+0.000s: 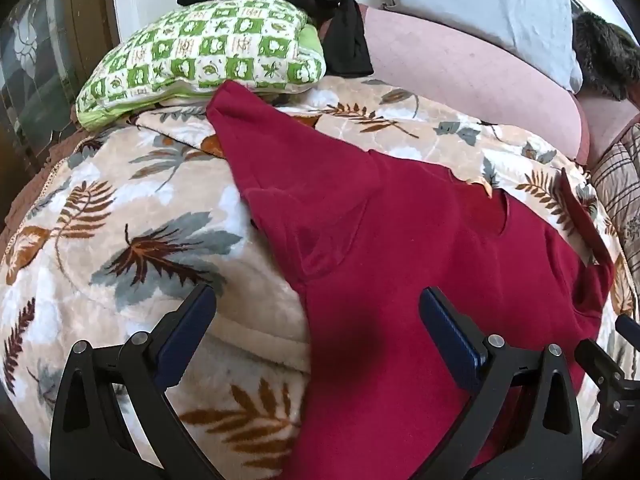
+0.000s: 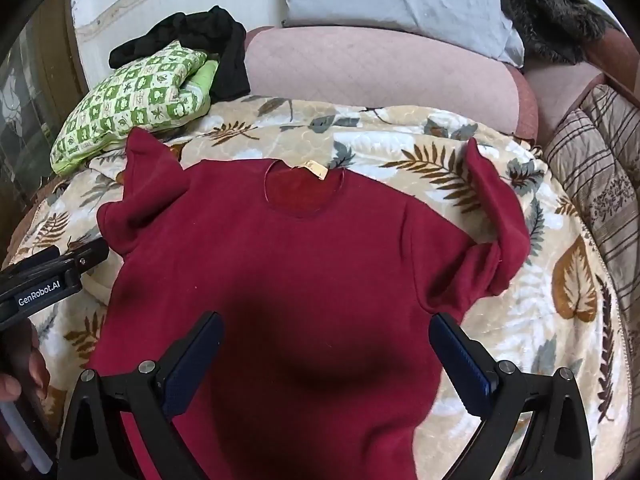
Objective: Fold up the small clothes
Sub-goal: 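Move the right tool toward the sleeve of the red sweatshirt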
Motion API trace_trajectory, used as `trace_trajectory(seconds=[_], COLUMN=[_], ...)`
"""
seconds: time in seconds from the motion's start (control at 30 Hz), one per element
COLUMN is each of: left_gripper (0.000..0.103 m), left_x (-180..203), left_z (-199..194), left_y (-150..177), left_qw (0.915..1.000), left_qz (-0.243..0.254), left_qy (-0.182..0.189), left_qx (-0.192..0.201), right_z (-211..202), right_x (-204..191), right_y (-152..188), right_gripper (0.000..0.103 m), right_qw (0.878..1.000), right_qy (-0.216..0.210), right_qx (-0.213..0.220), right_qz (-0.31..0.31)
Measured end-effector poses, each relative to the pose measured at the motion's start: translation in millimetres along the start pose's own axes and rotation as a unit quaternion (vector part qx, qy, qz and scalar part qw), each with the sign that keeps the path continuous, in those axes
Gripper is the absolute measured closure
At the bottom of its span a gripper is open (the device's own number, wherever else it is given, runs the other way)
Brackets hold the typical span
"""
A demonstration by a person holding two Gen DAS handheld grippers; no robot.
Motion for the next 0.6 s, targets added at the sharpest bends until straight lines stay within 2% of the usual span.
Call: trace_trajectory(seconds=[0.27,0.6], left_gripper=[0.001,0.001], left_x=[-5.8,-19.1], left_z=[14.3,26.9], left_y=[-7.6,-15.7], left_qw=[1.0,0.9994], left_qz=[-0.004,-0.031], left_qy=[-0.007,-0.006], left_qx=[-0.005,-0.017], right_z=[25.7,39.6], right_x=[-11.4,-37.4], right_y=[-5.3,-23.4], right_gripper=[0.001,0.001], right_qw=[1.0,0.999], right_qy=[-0.006,-0.029], right_qx=[-0.017,0.0], right_qz=[-0.007,-0.02])
Point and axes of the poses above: each gripper's, at about its wrist camera, not at the fingertips, and z roughly the way its jaws point, x to its right, y to its underside, the point moved 3 cm from there along z, roughly the way its jaws point, and after that the axes turned 4 degrees about -y, right-handed, at the moved point
